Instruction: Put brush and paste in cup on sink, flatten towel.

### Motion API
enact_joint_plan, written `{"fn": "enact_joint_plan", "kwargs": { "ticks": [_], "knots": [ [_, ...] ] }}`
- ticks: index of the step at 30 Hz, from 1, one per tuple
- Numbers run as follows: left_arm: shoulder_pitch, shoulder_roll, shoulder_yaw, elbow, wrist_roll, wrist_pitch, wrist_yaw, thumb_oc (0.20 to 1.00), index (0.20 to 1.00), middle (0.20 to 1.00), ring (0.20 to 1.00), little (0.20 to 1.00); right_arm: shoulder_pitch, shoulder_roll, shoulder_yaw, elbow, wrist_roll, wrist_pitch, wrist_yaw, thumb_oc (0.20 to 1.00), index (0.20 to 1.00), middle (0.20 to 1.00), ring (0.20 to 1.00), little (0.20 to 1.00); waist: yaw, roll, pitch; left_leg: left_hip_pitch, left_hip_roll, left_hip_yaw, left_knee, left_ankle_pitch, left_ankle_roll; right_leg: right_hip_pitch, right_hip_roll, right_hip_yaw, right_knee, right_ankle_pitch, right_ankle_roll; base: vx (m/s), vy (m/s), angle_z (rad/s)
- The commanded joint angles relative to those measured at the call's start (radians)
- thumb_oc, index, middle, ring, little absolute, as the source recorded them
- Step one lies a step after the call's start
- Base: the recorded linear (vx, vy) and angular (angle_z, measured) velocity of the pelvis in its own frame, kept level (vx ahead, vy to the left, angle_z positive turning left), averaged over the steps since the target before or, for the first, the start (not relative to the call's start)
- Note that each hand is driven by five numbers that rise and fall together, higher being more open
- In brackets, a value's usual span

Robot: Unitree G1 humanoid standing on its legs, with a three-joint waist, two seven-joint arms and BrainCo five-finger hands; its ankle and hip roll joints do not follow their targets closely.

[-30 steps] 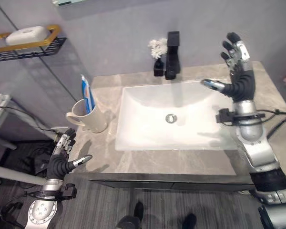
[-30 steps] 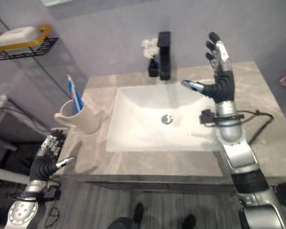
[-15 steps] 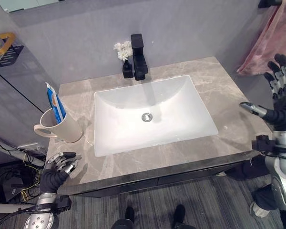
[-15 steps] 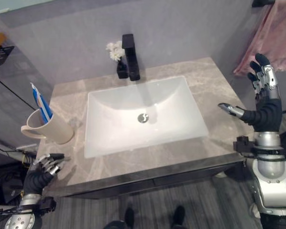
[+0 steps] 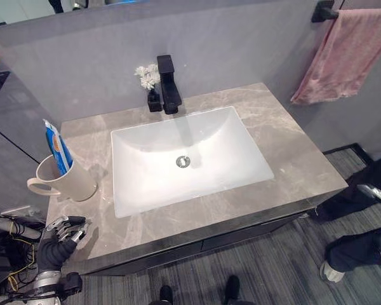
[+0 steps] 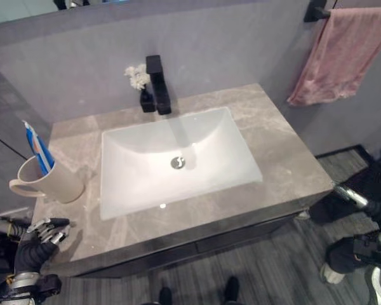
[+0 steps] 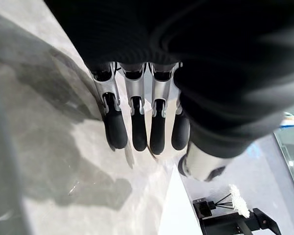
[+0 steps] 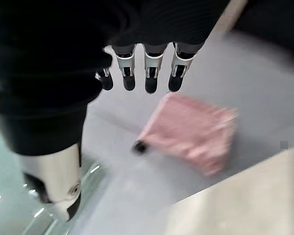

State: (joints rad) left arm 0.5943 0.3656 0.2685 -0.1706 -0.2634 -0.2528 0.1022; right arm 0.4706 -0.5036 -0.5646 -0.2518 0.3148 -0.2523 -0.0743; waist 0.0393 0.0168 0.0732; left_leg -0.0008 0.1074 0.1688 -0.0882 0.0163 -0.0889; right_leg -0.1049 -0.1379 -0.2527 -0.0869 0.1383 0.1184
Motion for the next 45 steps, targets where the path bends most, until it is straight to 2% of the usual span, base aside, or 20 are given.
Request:
{"fn": "enact_joint_plan", "kwargs": {
  "ticks": [1,3,4,6,8,9,11,12,13,15,18,20,23,24,25,26,34,37,43,45],
  "knots": [
    [0.060,0.049,0.014,-0.024,0.011,-0.022,-0.015,0.529,0.529,0.529,0.529,0.529,-0.044,-0.028,-0.054,0.014,0.088,-0.027,0.019,1.000,1.000,1.000,1.000,1.000,0.000,-0.047,0.020,-0.055,0.047,-0.017,0.001,0.019,-0.013,0.080,-0.079,-0.004,0.070,-0.145,0.059,-0.02,-0.014,-0.07],
    [0.079,0.074,0.009,-0.041,-0.022,-0.034,-0.047,0.529,0.529,0.529,0.529,0.529,0.017,-0.059,-0.025,0.139,0.212,0.000,0.099,1.000,1.000,1.000,1.000,1.000,-0.001,-0.061,0.030,-0.057,0.051,-0.014,0.001,0.022,-0.019,0.075,-0.077,-0.004,0.069,-0.140,0.059,-0.02,-0.016,-0.01],
    [0.091,0.105,0.003,-0.054,-0.037,-0.045,-0.063,0.526,0.526,0.526,0.526,0.526,0.052,-0.103,-0.014,0.207,0.216,0.013,0.127,1.000,1.000,1.000,1.000,1.000,-0.002,-0.068,0.038,-0.057,0.052,-0.014,0.001,0.023,-0.022,0.075,-0.077,-0.005,0.070,-0.139,0.060,-0.03,-0.024,0.01],
    [0.102,0.121,-0.005,-0.068,-0.045,-0.051,-0.074,0.523,0.523,0.523,0.523,0.523,0.061,-0.100,0.018,0.272,0.259,0.018,0.165,1.000,1.000,1.000,1.000,1.000,0.000,-0.070,0.042,-0.055,0.054,-0.016,0.001,0.020,-0.024,0.077,-0.077,-0.008,0.073,-0.143,0.061,0.00,0.000,0.00],
    [0.112,0.153,-0.010,-0.091,-0.056,-0.058,-0.085,0.526,0.526,0.526,0.526,0.526,0.079,-0.137,0.055,0.359,0.249,0.037,0.182,1.000,1.000,1.000,1.000,1.000,0.001,-0.077,0.047,-0.062,0.056,-0.019,0.001,0.026,-0.027,0.071,-0.077,-0.012,0.073,-0.137,0.061,0.00,0.000,0.00],
    [0.122,0.170,-0.013,-0.099,-0.060,-0.062,-0.095,0.520,0.520,0.520,0.520,0.520,0.086,-0.140,0.098,0.449,0.277,0.052,0.232,1.000,1.000,1.000,1.000,1.000,0.005,-0.080,0.051,-0.059,0.056,-0.021,0.001,0.024,-0.029,0.077,-0.078,-0.016,0.075,-0.141,0.063,0.00,0.000,0.00],
    [0.132,0.197,-0.009,-0.123,-0.073,-0.068,-0.105,0.514,0.514,0.514,0.514,0.514,0.110,-0.180,0.146,0.526,0.261,0.075,0.263,1.000,1.000,1.000,1.000,1.000,0.009,-0.086,0.054,-0.066,0.056,-0.023,0.001,0.030,-0.032,0.074,-0.079,-0.020,0.074,-0.136,0.064,-0.01,-0.012,0.04],
    [0.132,0.214,-0.018,-0.131,-0.083,-0.075,-0.108,0.492,0.492,0.492,0.492,0.492,0.107,-0.182,0.206,0.628,0.260,0.093,0.284,1.000,1.000,1.000,1.000,1.000,0.015,-0.089,0.055,-0.069,0.057,-0.027,0.001,0.031,-0.034,0.074,-0.080,-0.025,0.073,-0.133,0.065,-0.01,-0.021,0.09],
    [0.132,0.214,-0.018,-0.131,-0.083,-0.075,-0.108,0.495,0.495,0.495,0.495,0.495,0.106,-0.182,0.207,0.628,0.260,0.093,0.284,1.000,1.000,1.000,1.000,1.000,0.015,-0.089,0.055,-0.069,0.057,-0.027,0.001,0.031,-0.034,0.073,-0.080,-0.025,0.073,-0.133,0.065,0.01,-0.028,0.09],
    [0.122,0.235,-0.030,-0.133,-0.093,-0.079,-0.110,0.498,0.498,0.498,0.498,0.498,0.063,-0.161,0.308,0.760,0.209,0.109,0.293,1.000,1.000,1.000,1.000,1.000,0.033,-0.089,0.060,-0.072,0.057,-0.031,0.001,0.035,-0.035,0.076,-0.081,-0.032,0.073,-0.133,0.066,0.01,-0.031,0.03],
    [0.104,0.247,-0.041,-0.128,-0.108,-0.077,-0.117,0.473,0.473,0.473,0.473,0.473,0.024,-0.139,0.375,0.831,0.152,0.114,0.276,1.000,1.000,1.000,1.000,1.000,0.046,-0.084,0.063,-0.079,0.056,-0.038,0.001,0.039,-0.036,0.078,-0.080,-0.041,0.072,-0.134,0.066,0.00,-0.029,0.08],
    [0.088,0.253,-0.055,-0.126,-0.125,-0.078,-0.124,0.438,0.438,0.438,0.438,0.438,-0.052,-0.080,0.435,0.952,0.061,0.112,0.205,1.000,1.000,1.000,1.000,1.000,0.067,-0.073,0.066,-0.089,0.054,-0.050,0.001,0.045,-0.037,0.081,-0.079,-0.052,0.071,-0.135,0.064,0.02,-0.043,0.14],
    [0.065,0.248,-0.063,-0.111,-0.138,-0.075,-0.113,0.442,0.442,0.442,0.442,0.442,-0.172,0.003,0.484,1.055,-0.013,0.103,0.094,1.000,1.000,1.000,1.000,1.000,0.089,-0.058,0.069,-0.094,0.053,-0.061,0.001,0.045,-0.036,0.088,-0.078,-0.067,0.065,-0.138,0.064,0.03,-0.036,0.14],
    [0.063,0.248,-0.062,-0.111,-0.138,-0.075,-0.113,0.442,0.442,0.442,0.442,0.442,-0.175,0.004,0.485,1.057,-0.014,0.102,0.093,1.000,1.000,1.000,1.000,1.000,0.088,-0.059,0.069,-0.097,0.053,-0.061,0.001,0.049,-0.035,0.086,-0.078,-0.067,0.064,-0.135,0.064,0.03,-0.034,0.15],
    [0.040,0.244,-0.080,-0.109,-0.139,-0.081,-0.103,0.445,0.445,0.445,0.445,0.445,-0.257,0.037,0.549,1.118,-0.088,0.093,0.033,1.000,1.000,1.000,1.000,1.000,0.107,-0.046,0.068,-0.101,0.052,-0.068,0.001,0.048,-0.035,0.088,-0.077,-0.071,0.061,-0.138,0.062,0.02,-0.041,0.13],
    [0.026,0.240,-0.086,-0.104,-0.152,-0.077,-0.101,0.457,0.457,0.457,0.457,0.457,-0.298,0.053,0.580,1.131,-0.112,0.096,0.012,1.000,1.000,1.000,1.000,1.000,0.114,-0.042,0.067,-0.106,0.051,-0.072,0.001,0.050,-0.035,0.088,-0.075,-0.073,0.058,-0.138,0.062,0.03,-0.043,0.10],
    [-0.070,0.244,-0.159,-0.082,-0.151,-0.072,-0.089,0.442,0.442,0.442,0.442,0.442,-0.455,0.132,0.792,1.152,-0.282,0.104,-0.043,1.000,1.000,1.000,1.000,1.000,0.166,-0.027,0.046,-0.141,0.031,-0.125,0.001,0.062,-0.036,0.109,-0.076,-0.126,0.050,-0.148,0.053,0.03,-0.041,0.23],
    [-0.083,0.259,-0.180,-0.085,-0.148,-0.074,-0.093,0.379,0.379,0.379,0.379,0.379,-0.474,0.135,0.844,1.113,-0.327,0.105,-0.037,1.000,1.000,1.000,1.000,1.000,0.180,-0.026,0.041,-0.150,0.023,-0.148,0.001,0.068,-0.034,0.120,-0.076,-0.149,0.056,-0.155,0.049,0.04,-0.029,0.28],
    [-0.121,0.279,-0.233,-0.088,-0.157,-0.067,-0.092,0.319,0.319,0.319,0.319,0.319,-0.547,0.157,0.906,1.144,-0.394,0.115,-0.070,1.000,1.000,1.000,1.000,1.000,0.209,-0.014,0.042,-0.158,0.011,-0.179,0.001,0.069,-0.033,0.138,-0.078,-0.186,0.066,-0.169,0.048,0.03,-0.024,0.17],
    [-0.139,0.283,-0.250,-0.092,-0.172,-0.063,-0.091,0.256,0.256,0.256,0.256,0.256,-0.564,0.164,0.920,1.148,-0.406,0.118,-0.084,1.000,1.000,1.000,1.000,1.000,0.213,-0.009,0.044,-0.167,0.007,-0.185,0.001,0.071,-0.034,0.136,-0.077,-0.195,0.065,-0.172,0.047,0.03,-0.011,0.14]
  ]
}}
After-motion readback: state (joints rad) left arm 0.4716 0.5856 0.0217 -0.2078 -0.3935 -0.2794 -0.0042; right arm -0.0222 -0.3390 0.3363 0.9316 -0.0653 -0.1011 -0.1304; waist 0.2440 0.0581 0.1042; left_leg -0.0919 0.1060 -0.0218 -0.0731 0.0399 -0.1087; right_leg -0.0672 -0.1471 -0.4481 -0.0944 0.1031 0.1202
